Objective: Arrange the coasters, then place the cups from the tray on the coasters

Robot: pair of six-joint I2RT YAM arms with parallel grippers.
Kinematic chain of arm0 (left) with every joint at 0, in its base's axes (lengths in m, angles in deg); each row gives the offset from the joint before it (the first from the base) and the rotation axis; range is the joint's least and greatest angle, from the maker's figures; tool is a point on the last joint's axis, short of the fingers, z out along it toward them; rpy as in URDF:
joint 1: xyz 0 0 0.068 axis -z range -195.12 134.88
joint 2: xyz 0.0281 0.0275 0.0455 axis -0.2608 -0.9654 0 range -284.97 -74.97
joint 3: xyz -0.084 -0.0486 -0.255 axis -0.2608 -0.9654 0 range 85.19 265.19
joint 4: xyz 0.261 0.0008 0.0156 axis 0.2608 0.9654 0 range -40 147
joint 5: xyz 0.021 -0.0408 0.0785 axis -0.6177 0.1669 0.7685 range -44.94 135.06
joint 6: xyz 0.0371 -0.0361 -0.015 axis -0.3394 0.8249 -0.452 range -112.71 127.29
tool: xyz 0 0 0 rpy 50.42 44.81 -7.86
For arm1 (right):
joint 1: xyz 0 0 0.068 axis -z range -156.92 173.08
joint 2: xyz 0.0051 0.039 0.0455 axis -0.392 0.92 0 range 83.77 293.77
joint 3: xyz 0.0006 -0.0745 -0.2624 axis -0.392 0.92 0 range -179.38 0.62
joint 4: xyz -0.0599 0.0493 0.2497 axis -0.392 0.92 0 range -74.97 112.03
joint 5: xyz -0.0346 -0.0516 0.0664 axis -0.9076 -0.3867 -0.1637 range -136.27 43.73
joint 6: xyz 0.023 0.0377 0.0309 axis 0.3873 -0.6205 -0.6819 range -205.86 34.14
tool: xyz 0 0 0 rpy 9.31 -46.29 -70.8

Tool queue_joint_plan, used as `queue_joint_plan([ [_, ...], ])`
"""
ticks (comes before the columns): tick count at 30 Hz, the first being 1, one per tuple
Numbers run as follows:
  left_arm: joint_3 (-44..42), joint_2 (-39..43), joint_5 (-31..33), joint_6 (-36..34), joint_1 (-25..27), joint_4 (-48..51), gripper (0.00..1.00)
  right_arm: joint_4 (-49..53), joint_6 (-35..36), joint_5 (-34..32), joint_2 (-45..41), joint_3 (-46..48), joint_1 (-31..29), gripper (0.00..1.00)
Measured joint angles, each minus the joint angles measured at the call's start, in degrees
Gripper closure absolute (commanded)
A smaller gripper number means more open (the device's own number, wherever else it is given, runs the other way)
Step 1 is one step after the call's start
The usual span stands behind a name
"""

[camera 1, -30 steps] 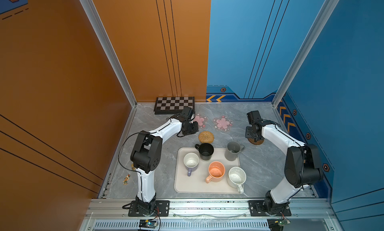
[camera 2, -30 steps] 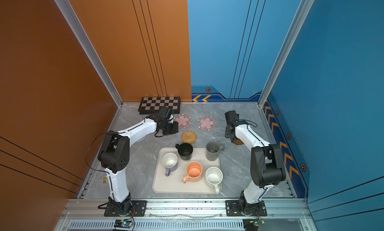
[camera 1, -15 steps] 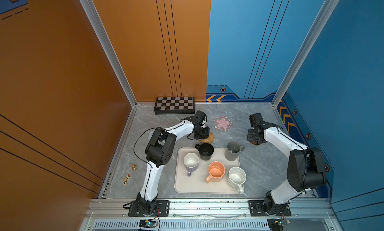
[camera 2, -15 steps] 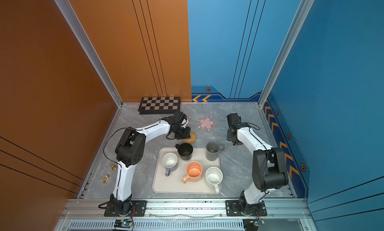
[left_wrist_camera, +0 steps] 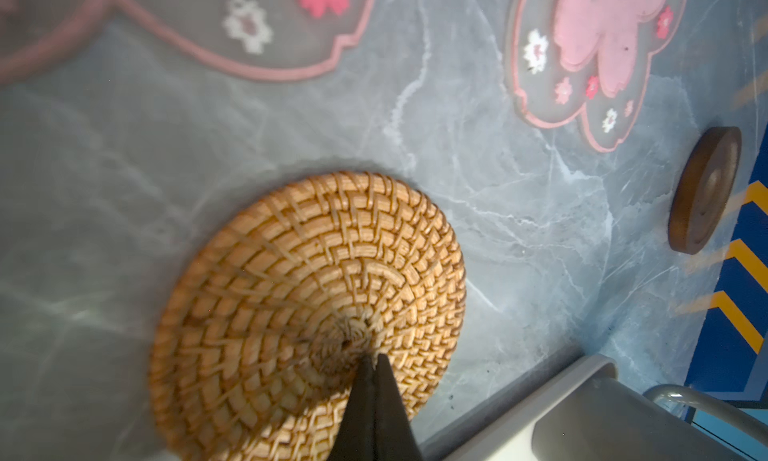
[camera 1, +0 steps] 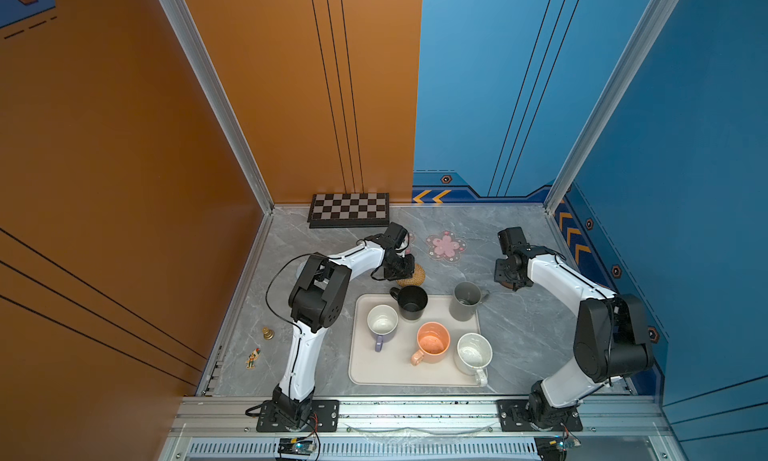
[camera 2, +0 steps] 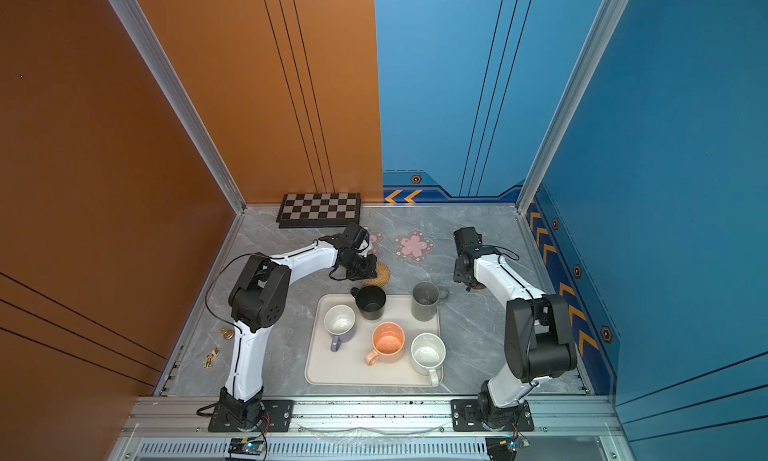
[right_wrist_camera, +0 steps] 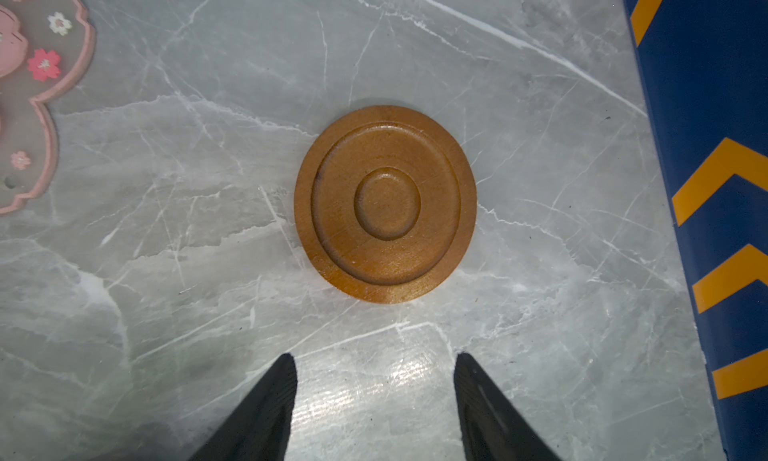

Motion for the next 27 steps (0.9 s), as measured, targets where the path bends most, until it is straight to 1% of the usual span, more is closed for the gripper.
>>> queue_joint_plan([
  [6,-6.16,4.52,2.01,0.15,-4.63,0.11,1.0,0.0,-0.22,0.17,0.0,0.0,-0.04,0.37],
  [12,-10.4,7.74,3.65,-0.28,-8.24,0.13,1.0,0.0,-0.44,0.24,0.02,0.0,-0.61,0.37],
  [21,-12.17,9.4,5.81,-1.77,-12.02,0.94,1.0,0.0,-0.44,0.72,0.48,-0.24,-2.14,0.36],
  [27,-12.11,9.57,8.74,-1.75,-13.94,0.96,1.0,-0.04,-0.42,1.2,0.48,-0.79,-3.52,0.36],
])
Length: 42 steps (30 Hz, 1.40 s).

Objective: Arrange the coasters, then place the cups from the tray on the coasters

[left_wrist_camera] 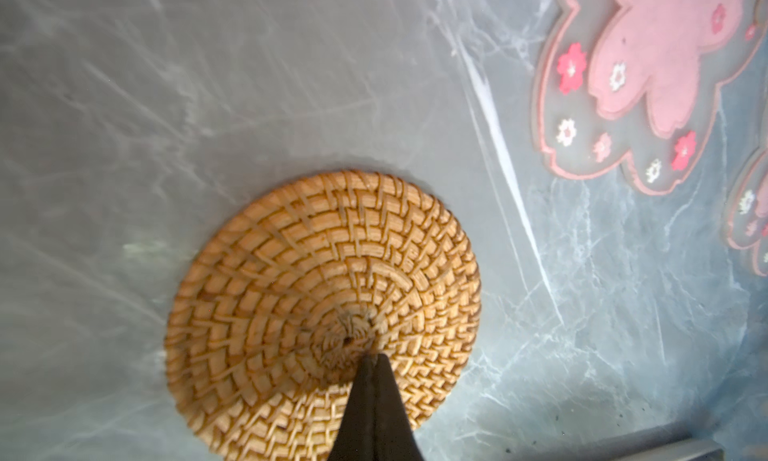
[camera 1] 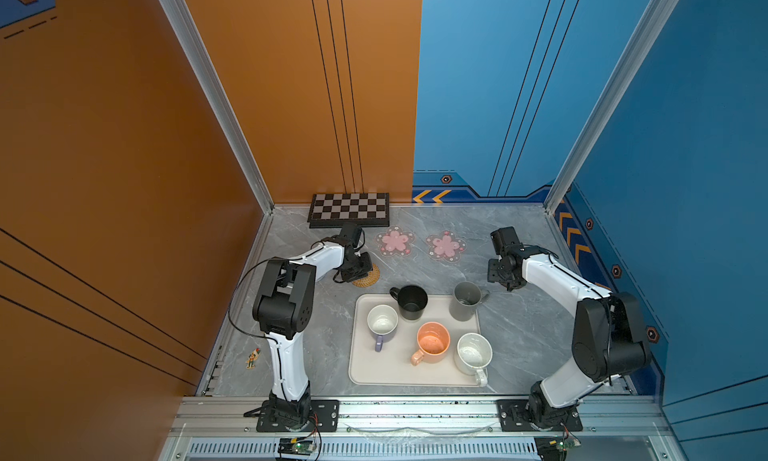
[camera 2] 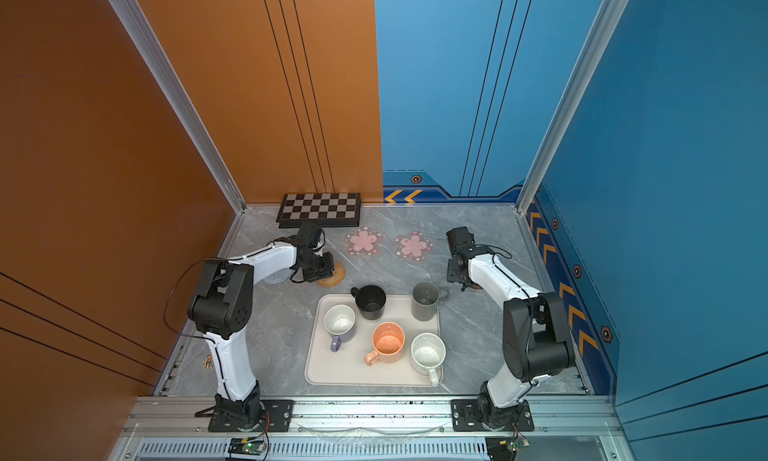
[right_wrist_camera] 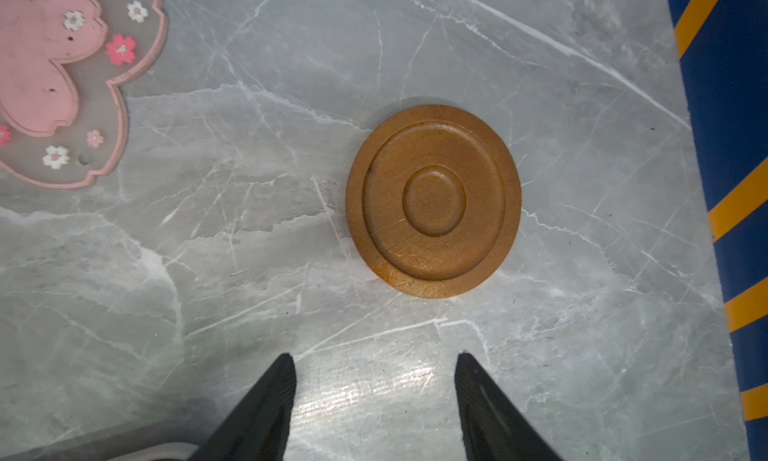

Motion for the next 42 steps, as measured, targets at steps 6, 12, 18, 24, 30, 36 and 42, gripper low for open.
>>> queue_joint_plan([
  [6,0.5,0.0,1.64,0.0,-1.22,0.52,1.0,0.0,0.02,0.48,0.0,-0.66,-0.92,0.36],
  [12,1.03,-0.07,3.82,0.5,-2.05,1.31,0.99,0.0,0.02,0.5,0.55,-1.81,-1.4,0.36],
  [18,1.86,-0.07,4.0,0.7,-2.25,1.6,0.99,0.02,0.09,0.52,2.25,-4.0,-2.12,0.36],
  [24,4.24,0.24,2.12,0.7,-2.23,1.55,0.98,0.04,0.22,0.7,5.31,-6.91,-3.45,0.36],
  [30,4.26,4.7,0.85,0.68,-1.97,1.68,0.98,0.02,0.46,0.72,9.05,-11.39,-4.85,0.36],
  [36,4.2,7.76,0.37,0.68,-1.68,1.62,0.98,0.02,0.7,1.22,13.94,-17.42,-6.88,0.36],
  [42,2.84,7.76,-0.2,0.66,-1.49,1.7,0.98,0.0,1.9,2.43,20.15,-25.05,-9.77,0.3],
])
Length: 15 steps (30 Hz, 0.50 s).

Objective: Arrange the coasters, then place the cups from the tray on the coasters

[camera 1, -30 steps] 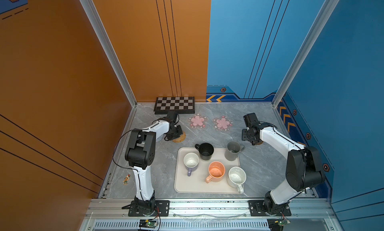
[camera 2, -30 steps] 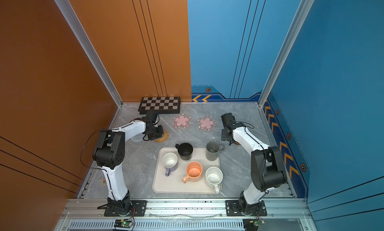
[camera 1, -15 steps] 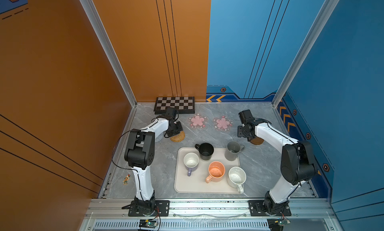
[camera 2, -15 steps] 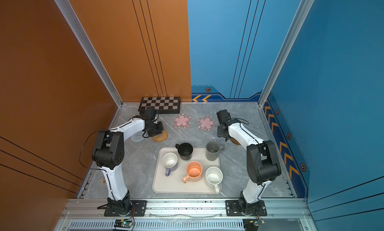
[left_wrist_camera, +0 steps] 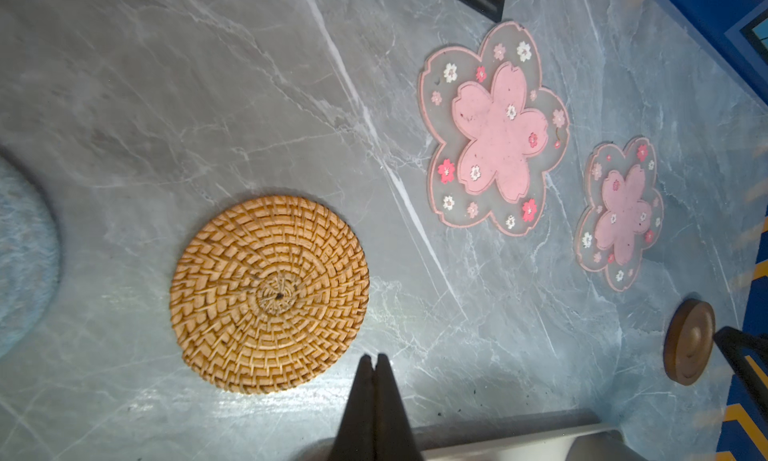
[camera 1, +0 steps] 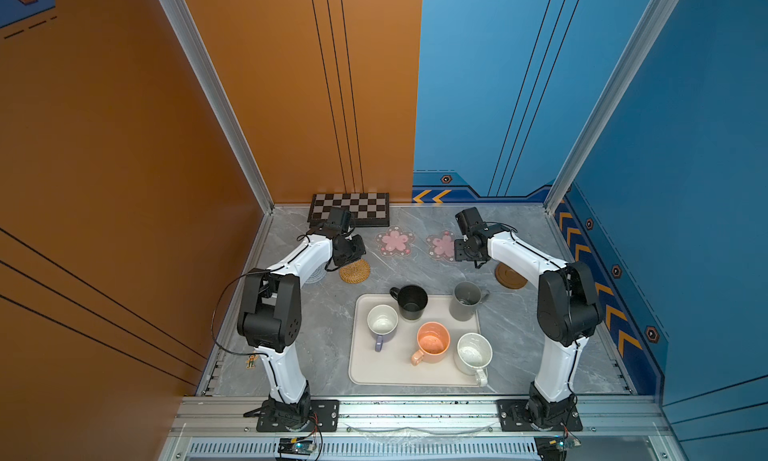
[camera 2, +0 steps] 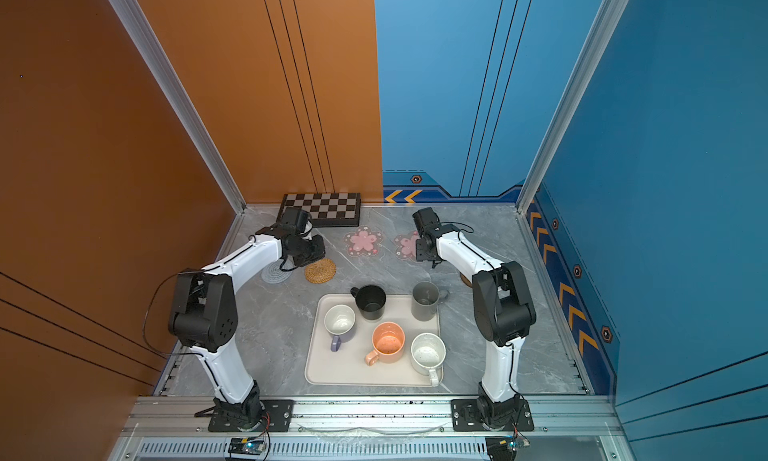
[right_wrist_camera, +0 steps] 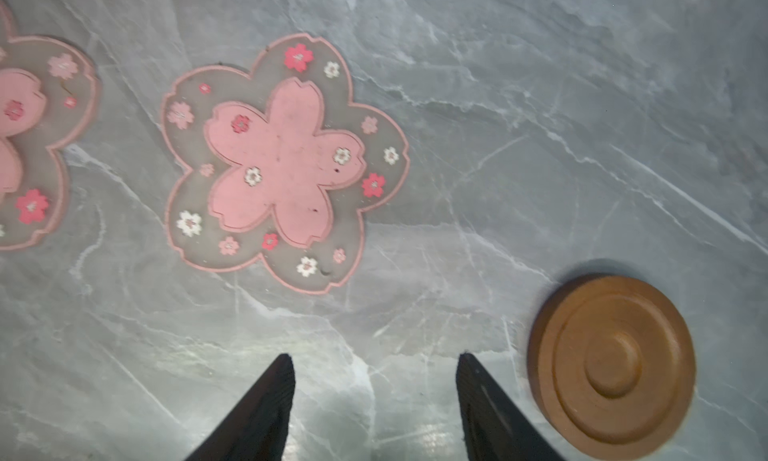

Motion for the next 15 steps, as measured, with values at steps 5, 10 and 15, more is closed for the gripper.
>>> queue_joint_plan([
  [5,-0.35,0.0,-0.17,-0.04,0.0,0.0,0.98,-0.09,-0.42,2.16,5.4,-6.49,-0.85,0.25],
  [10,-0.52,-0.04,-0.48,-0.24,0.0,0.0,0.98,0.09,-0.63,3.69,11.89,-14.73,-0.79,0.22],
  [15,-0.55,-0.44,-1.16,-0.26,-0.09,-0.02,0.98,0.79,-1.01,4.37,17.59,-22.38,-0.37,0.2],
])
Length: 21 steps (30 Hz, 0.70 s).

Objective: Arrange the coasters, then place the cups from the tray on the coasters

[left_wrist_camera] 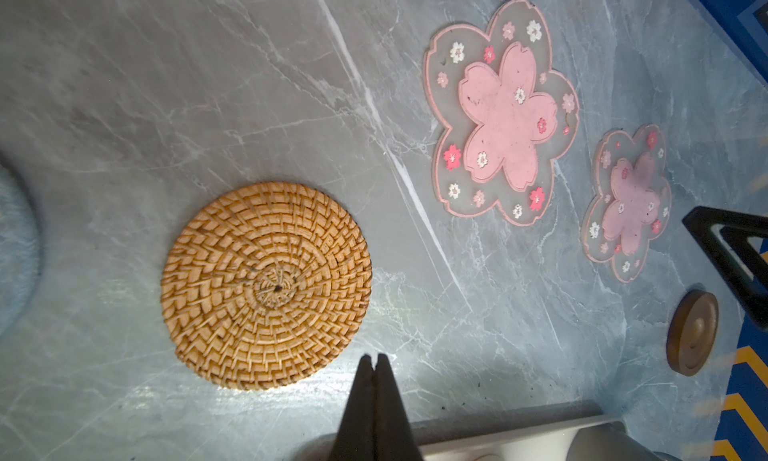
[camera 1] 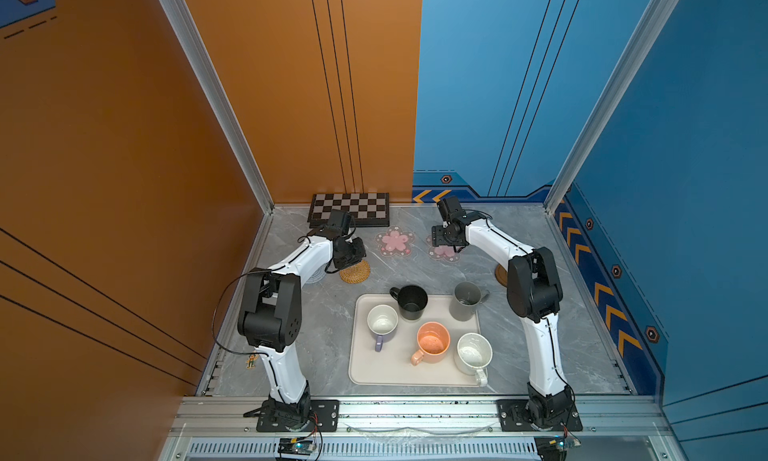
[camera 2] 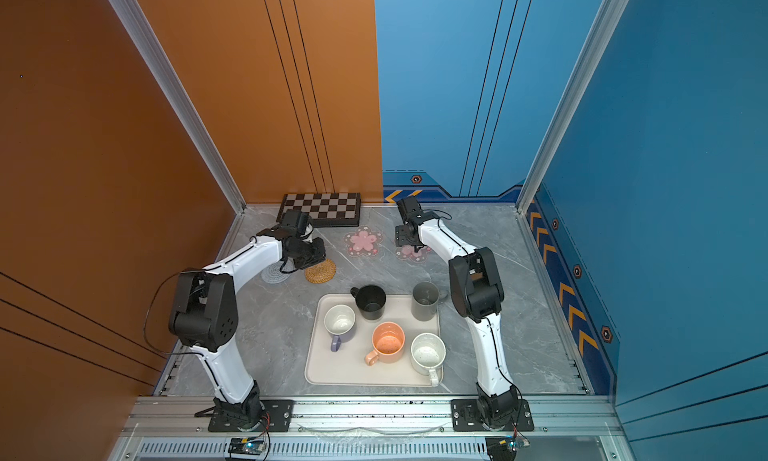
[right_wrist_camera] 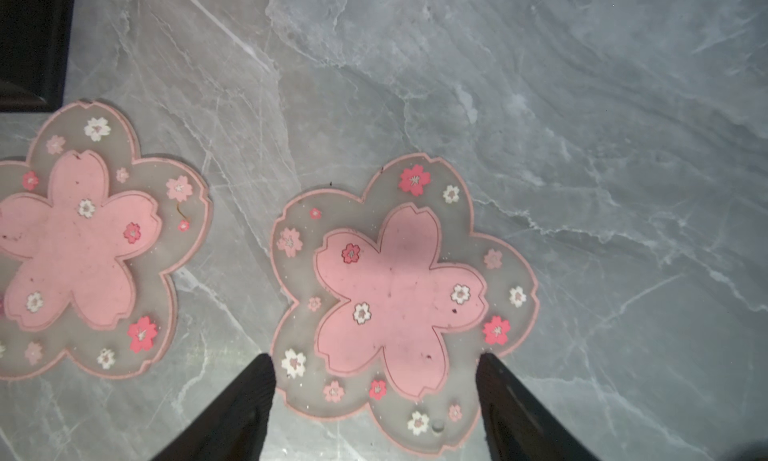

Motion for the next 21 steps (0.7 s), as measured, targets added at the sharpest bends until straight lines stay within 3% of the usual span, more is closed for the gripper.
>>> queue_joint_plan([
  [9,0.0,-2.49,-1.92,-0.04,-0.7,-0.63,0.98,0.76,-4.13,-0.04,7.3,-9.35,3.04,0.2],
  [21,2.73,-5.88,-4.02,-0.44,-0.83,-1.05,0.98,0.81,-7.54,-0.09,13.18,-14.8,3.98,0.2],
])
